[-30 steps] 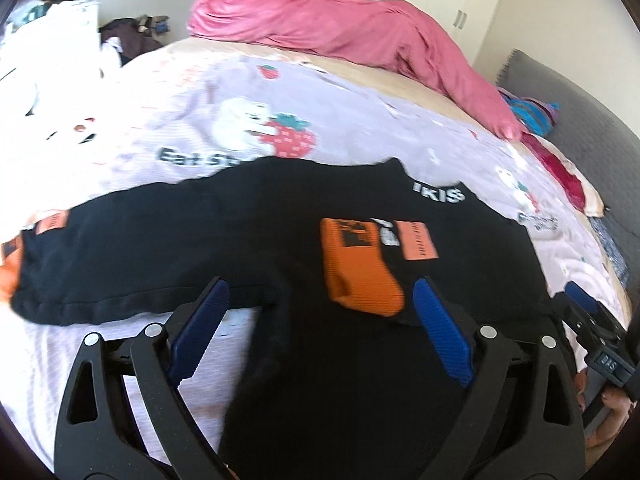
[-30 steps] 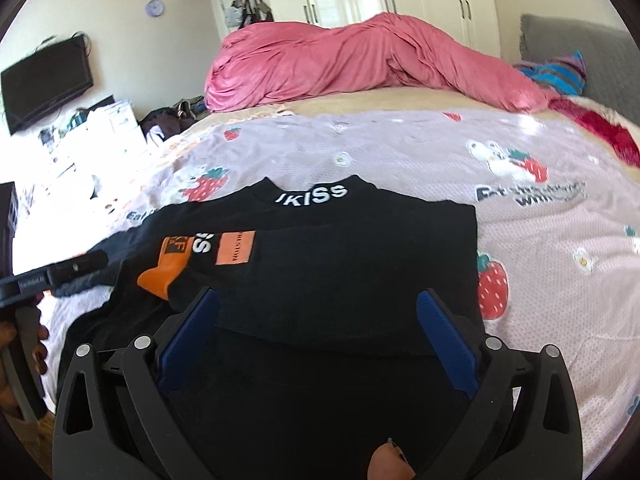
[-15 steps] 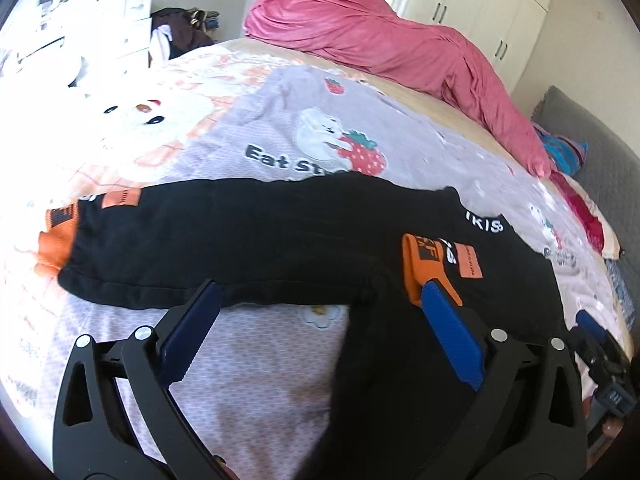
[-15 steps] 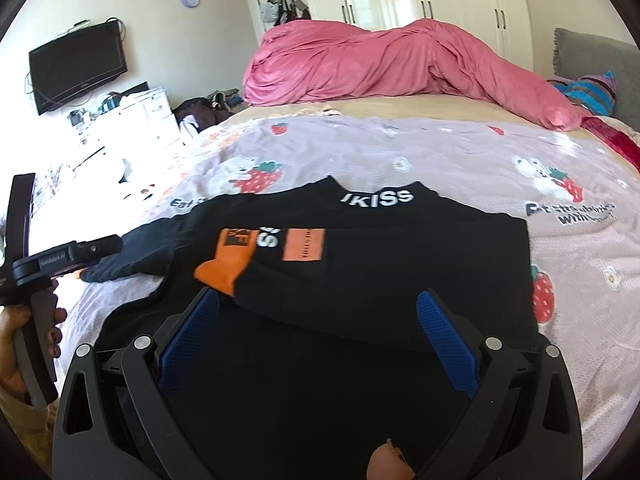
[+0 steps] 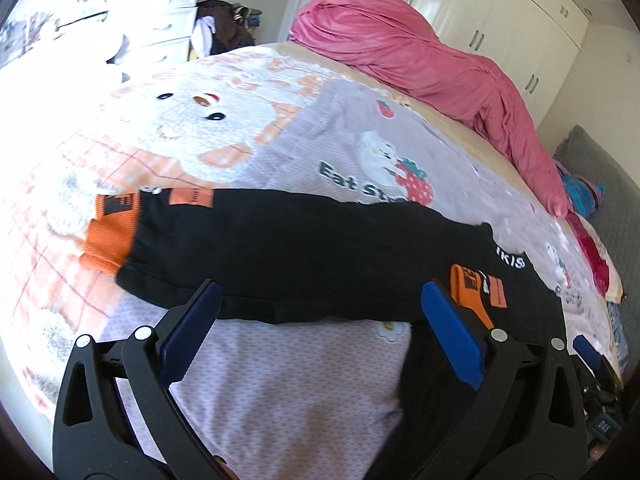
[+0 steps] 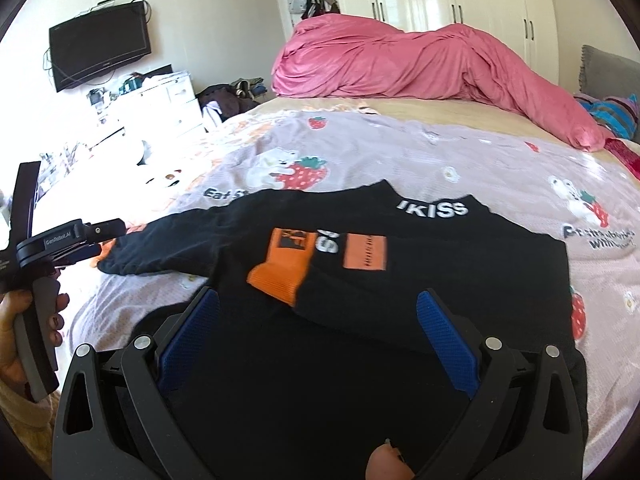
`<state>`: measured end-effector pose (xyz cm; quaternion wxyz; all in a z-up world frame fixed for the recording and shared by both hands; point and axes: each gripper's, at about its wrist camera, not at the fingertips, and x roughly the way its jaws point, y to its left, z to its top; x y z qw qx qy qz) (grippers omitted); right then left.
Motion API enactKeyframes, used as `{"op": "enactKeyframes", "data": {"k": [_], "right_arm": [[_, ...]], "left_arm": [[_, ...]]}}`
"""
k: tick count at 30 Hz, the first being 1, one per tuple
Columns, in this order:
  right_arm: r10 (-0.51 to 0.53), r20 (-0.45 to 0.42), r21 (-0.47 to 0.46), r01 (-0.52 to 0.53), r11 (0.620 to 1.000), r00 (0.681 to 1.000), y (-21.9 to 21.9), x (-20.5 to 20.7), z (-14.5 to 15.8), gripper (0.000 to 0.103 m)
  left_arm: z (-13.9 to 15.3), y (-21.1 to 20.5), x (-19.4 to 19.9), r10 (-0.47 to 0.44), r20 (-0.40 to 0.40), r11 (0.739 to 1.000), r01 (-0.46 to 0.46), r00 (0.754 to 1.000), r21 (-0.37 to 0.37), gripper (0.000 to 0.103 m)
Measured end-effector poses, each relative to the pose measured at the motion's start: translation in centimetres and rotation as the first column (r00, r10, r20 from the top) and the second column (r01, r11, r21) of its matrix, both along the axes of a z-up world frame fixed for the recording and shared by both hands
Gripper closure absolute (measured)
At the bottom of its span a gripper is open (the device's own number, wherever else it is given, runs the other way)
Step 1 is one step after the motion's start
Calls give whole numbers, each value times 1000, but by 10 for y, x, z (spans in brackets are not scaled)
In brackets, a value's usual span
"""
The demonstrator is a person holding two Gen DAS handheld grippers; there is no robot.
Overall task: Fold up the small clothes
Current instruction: 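Move the left tool to the other sleeve's orange cuff, then close the left tool on the orange cuff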
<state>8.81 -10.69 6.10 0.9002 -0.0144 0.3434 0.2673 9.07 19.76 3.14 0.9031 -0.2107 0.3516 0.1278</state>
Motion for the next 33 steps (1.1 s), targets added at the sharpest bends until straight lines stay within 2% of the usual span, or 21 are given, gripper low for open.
{"op": "enactKeyframes", "data": {"k": [23,30,33], "right_arm": [[173,-2,-14,-173,985,985,116,-5,11,4],[217,-22,-38,-218,975,976,144,-10,1,4],[227,-30,-43,-228,973,973,152,-11,-3,4]], "left_arm": [[-7,69,-28,160,-21,983,-162,987,-84,9],[-19,104,-34,217,-47,956,-222,975,-190,9],[-28,120,-40,246,-61,928,-253,967,-272,9]]}}
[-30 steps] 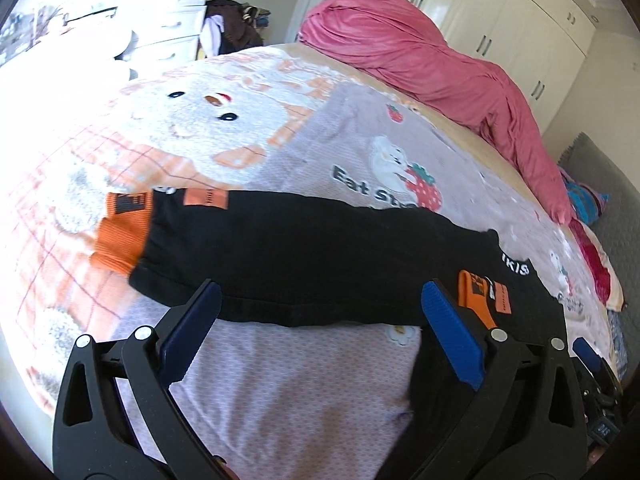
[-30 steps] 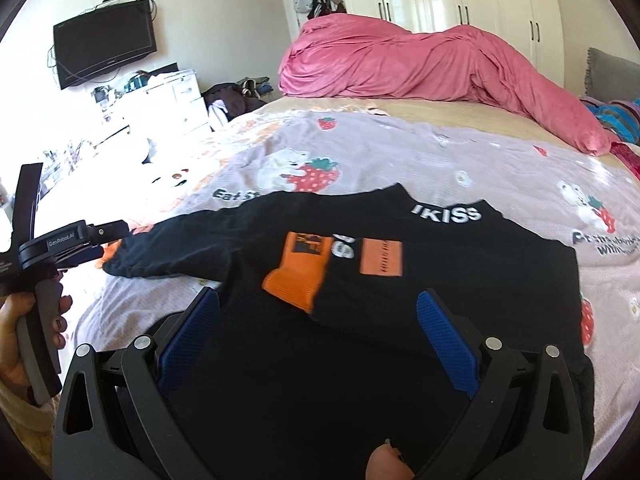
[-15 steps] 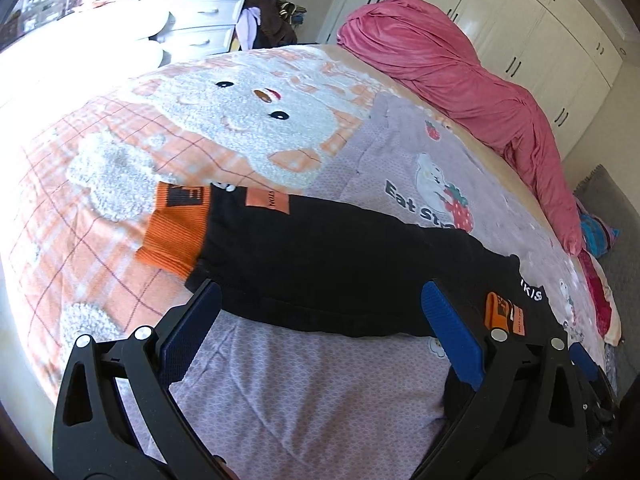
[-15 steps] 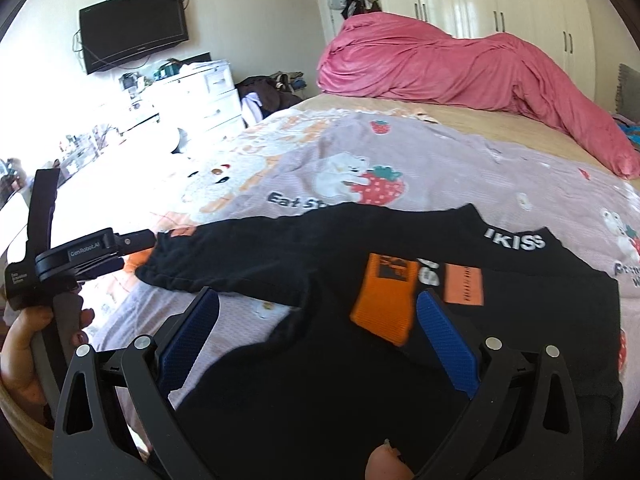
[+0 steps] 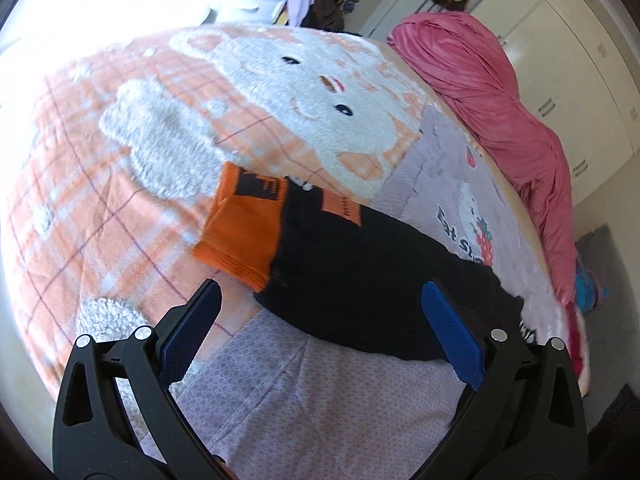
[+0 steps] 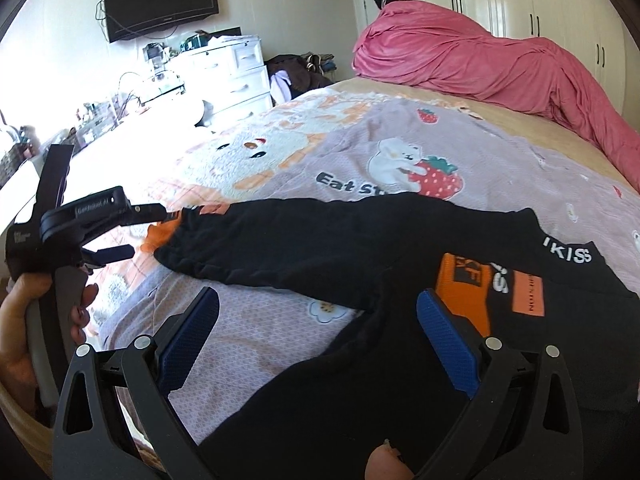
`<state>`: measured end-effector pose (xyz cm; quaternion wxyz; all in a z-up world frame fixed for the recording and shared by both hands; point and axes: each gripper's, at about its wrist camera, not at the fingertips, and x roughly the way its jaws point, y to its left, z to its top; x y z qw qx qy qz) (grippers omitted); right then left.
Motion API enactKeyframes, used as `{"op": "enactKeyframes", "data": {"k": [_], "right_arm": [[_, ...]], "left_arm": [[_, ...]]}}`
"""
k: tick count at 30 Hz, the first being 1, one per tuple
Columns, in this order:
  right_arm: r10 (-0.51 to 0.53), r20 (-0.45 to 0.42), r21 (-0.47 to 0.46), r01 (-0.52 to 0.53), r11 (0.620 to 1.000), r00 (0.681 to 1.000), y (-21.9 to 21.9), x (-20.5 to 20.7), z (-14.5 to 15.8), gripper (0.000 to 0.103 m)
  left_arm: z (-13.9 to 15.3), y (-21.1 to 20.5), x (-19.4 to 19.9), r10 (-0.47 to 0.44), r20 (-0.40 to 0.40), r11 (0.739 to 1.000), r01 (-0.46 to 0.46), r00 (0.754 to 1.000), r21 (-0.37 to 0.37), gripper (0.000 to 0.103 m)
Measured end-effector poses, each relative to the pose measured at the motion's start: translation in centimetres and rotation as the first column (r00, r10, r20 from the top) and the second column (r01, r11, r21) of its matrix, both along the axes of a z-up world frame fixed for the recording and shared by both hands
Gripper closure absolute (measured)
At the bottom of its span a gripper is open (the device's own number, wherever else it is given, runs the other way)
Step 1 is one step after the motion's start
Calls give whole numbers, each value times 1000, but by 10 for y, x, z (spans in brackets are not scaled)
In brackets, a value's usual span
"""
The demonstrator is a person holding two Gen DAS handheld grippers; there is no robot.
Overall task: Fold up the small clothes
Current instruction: 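Close the left tool on the orange cuff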
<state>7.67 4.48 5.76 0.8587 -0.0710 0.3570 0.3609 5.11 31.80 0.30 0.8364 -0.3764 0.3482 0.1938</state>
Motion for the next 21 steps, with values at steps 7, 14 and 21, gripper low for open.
{"op": "enactKeyframes", "data": {"k": [7,14,21], "right_arm": [[4,-8,-5,-4,1000,1000,6,1,-2,4],[7,-31,-21,-8,1000,1000,17,6,-8,4],[16,-54,-31,-17,999,998,20,6,-17,4]], "left_arm": [[-19,21,-8,42,-6,992,-43,999,-118,9],[-32,30,-5,100,22,980,-95,995,-175,9],[-29,32,9,171,5,984,-170,985,-52,48]]}}
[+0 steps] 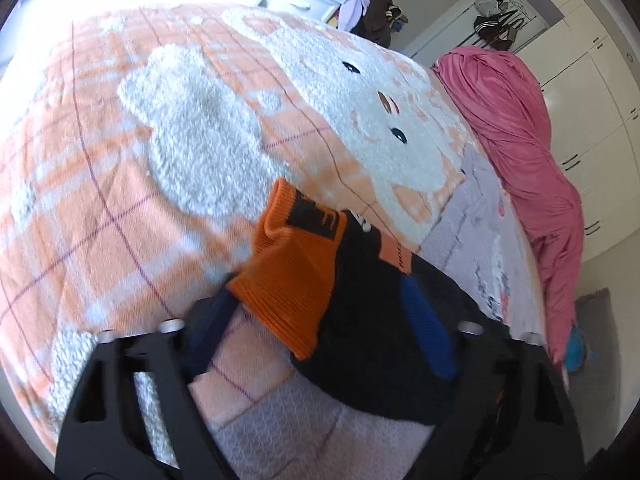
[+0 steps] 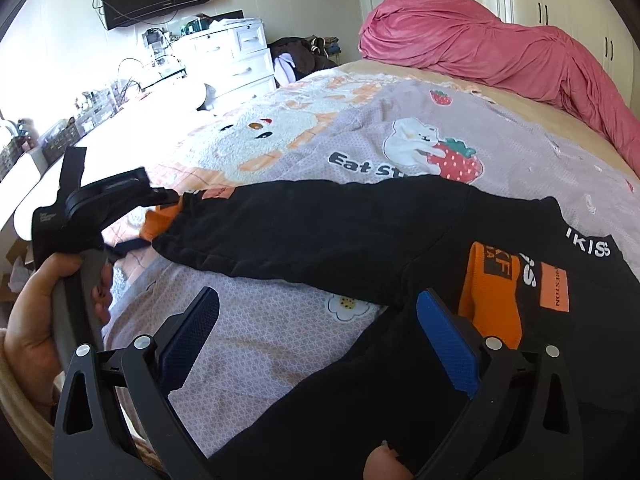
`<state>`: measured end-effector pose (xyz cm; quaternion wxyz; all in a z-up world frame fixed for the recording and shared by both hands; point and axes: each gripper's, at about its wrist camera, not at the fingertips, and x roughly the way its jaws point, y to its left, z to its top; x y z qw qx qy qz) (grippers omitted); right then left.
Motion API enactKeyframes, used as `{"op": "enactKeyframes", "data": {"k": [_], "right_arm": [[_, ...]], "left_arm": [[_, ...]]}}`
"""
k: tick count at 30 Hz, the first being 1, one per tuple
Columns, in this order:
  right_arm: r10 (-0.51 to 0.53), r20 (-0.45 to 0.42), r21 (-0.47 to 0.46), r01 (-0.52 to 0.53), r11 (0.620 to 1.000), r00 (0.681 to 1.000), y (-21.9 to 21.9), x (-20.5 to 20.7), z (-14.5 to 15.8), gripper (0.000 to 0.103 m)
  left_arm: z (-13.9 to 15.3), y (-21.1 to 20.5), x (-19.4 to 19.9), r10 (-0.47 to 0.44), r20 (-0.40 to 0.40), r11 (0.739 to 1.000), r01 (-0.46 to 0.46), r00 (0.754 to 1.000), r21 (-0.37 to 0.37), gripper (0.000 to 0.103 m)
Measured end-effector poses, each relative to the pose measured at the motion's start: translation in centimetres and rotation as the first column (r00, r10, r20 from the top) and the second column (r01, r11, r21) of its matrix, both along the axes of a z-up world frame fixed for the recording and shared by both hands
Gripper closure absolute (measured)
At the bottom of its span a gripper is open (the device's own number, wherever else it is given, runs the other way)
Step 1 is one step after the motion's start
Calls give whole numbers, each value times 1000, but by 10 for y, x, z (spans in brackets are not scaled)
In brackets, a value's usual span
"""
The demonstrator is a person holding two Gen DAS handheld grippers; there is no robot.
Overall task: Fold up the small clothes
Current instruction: 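Close the left tool on the orange cuff, then carry the sleeve across the shirt body with the left tool and lower it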
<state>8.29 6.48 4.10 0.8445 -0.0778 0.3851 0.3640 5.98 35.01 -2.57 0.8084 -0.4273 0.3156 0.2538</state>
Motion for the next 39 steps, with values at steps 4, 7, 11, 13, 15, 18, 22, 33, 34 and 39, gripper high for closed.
{"op": "enactKeyframes", "data": {"k": [4,7,11,13,15,18,22,33,34,39], "right_arm": [[-17,-9,-7,17,1000,1000,-13,2,-2,4],[-34,-7,-7,33,999,999,-27,3,0,4],[-71,18,-18,72,997,997,-48,6,1,4],[-97,16,-18,98,995,995,-62,9,1,4],[-120,18,-19,121,993,993,-73,12,1,4],[-159,25,-19,159,987,987,-93,15,2,4],[-197,43,-25,198,980,980,-116,20,5,4],[-305,59,-1,305,952,951,-179,20,14,4],[-315,59,9,315,949,947,-185,20,15,4],[-364,51,39,362,931,930,-206,21,19,4]], "left_arm": [[-6,-3,9,21,-28,1000,-20,999,17,82],[1,-8,9,14,53,999,-12,998,-33,94],[24,-26,13,-33,140,999,35,990,-11,94],[39,-37,15,-63,185,998,61,981,17,94],[49,-46,17,-90,218,996,86,972,27,94],[62,-61,20,-128,267,992,122,955,37,94],[76,-81,29,-175,311,985,168,934,50,94],[94,-125,51,-277,386,960,270,880,74,94],[95,-130,53,-287,390,957,279,875,76,94],[98,-146,63,-323,395,946,309,860,99,94]]}}
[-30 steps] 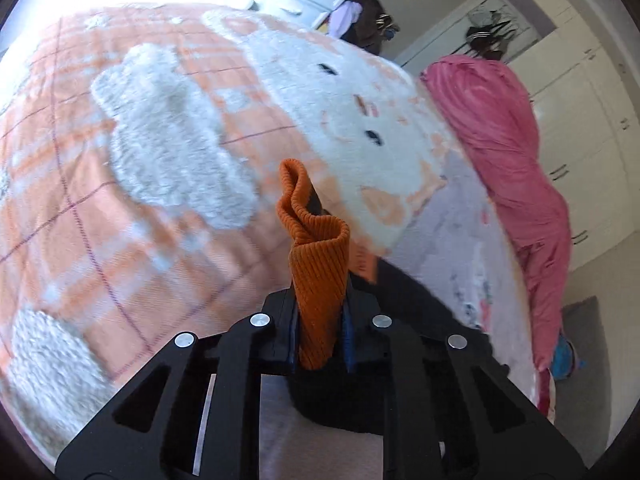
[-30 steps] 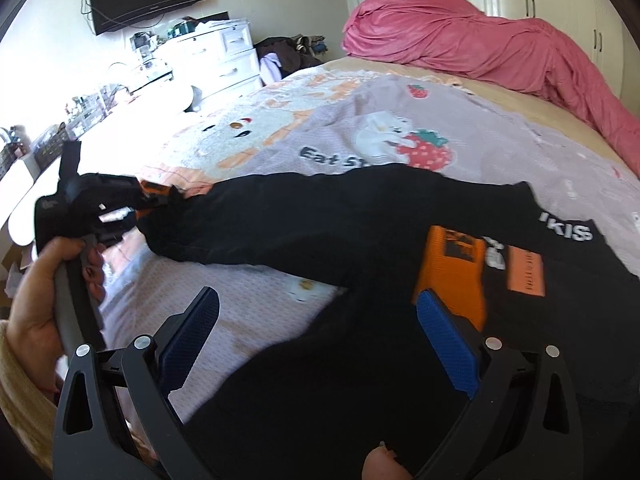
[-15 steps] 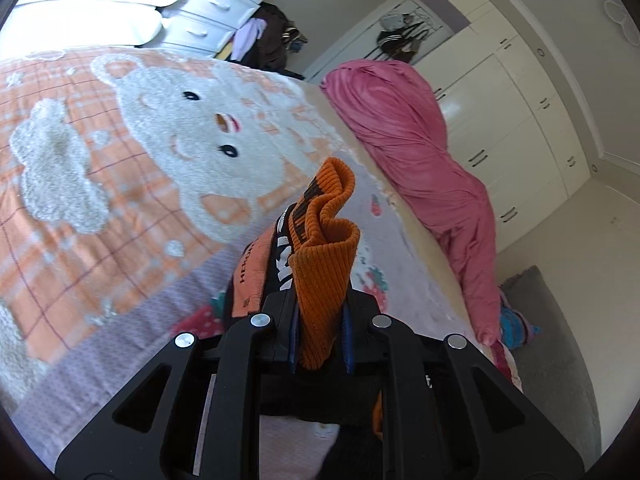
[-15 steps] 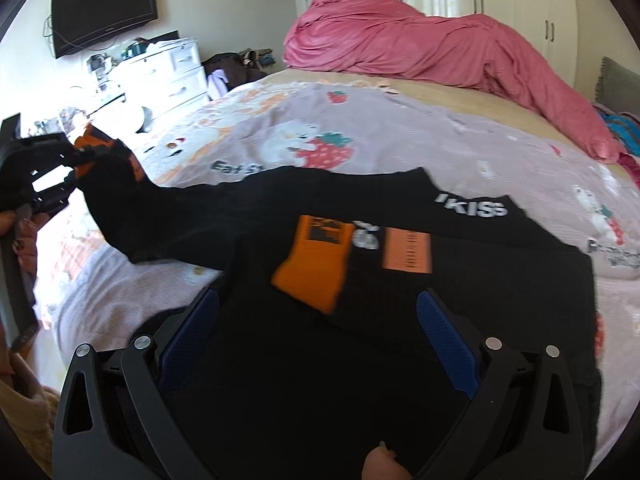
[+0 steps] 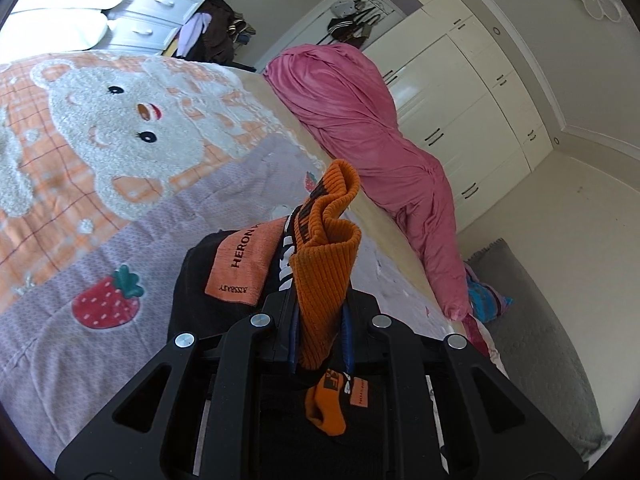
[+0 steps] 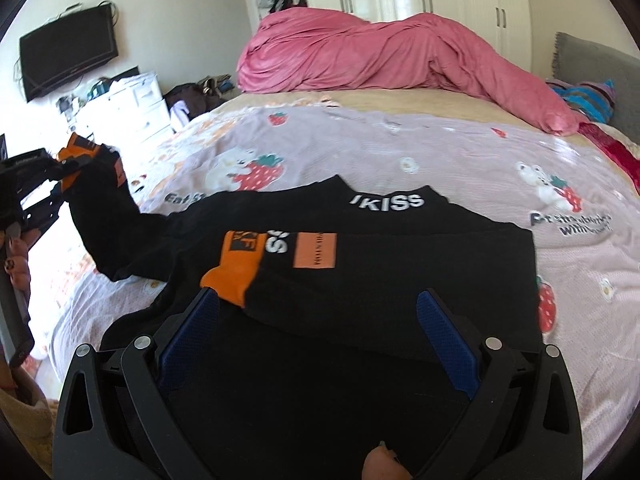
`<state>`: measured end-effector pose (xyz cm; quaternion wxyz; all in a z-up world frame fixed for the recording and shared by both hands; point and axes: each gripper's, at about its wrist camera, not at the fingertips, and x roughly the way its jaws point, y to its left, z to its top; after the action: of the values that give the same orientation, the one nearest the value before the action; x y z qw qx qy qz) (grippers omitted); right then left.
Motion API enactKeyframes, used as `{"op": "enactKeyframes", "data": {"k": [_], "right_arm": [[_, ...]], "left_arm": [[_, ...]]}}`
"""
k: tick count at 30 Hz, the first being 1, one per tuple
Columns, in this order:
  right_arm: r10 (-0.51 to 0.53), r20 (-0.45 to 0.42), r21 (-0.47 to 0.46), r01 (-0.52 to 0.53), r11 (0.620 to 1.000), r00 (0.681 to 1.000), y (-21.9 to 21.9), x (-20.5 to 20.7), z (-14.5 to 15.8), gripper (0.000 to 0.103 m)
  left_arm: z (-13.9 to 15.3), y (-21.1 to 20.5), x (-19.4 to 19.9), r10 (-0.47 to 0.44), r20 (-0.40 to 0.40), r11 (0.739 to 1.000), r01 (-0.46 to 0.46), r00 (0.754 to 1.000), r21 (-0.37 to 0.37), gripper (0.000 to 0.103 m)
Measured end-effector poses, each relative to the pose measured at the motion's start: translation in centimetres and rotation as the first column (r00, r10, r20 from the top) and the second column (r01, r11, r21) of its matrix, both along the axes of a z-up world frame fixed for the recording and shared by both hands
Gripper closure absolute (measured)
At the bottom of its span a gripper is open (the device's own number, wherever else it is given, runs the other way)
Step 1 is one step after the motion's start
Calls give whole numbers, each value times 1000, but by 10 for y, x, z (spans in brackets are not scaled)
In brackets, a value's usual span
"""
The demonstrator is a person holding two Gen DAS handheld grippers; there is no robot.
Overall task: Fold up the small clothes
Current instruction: 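Carry the sleeve across the shirt body with the left tool and lower it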
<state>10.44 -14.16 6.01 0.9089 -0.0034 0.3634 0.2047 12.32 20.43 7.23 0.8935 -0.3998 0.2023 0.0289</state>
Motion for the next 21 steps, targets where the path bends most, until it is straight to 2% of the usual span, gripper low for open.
{"op": "enactKeyframes", "data": {"k": [12,21], "right_arm": [[-96,-10,60,97,993,995,-39,10,4,4],[-182,-26,98,183,978,983,-74,18,6,4]], "left_arm": [[8,-48,19,-135,50,990,134,990,34,94],[0,-91,38,-274,41,961,272,961,40,94]]}}
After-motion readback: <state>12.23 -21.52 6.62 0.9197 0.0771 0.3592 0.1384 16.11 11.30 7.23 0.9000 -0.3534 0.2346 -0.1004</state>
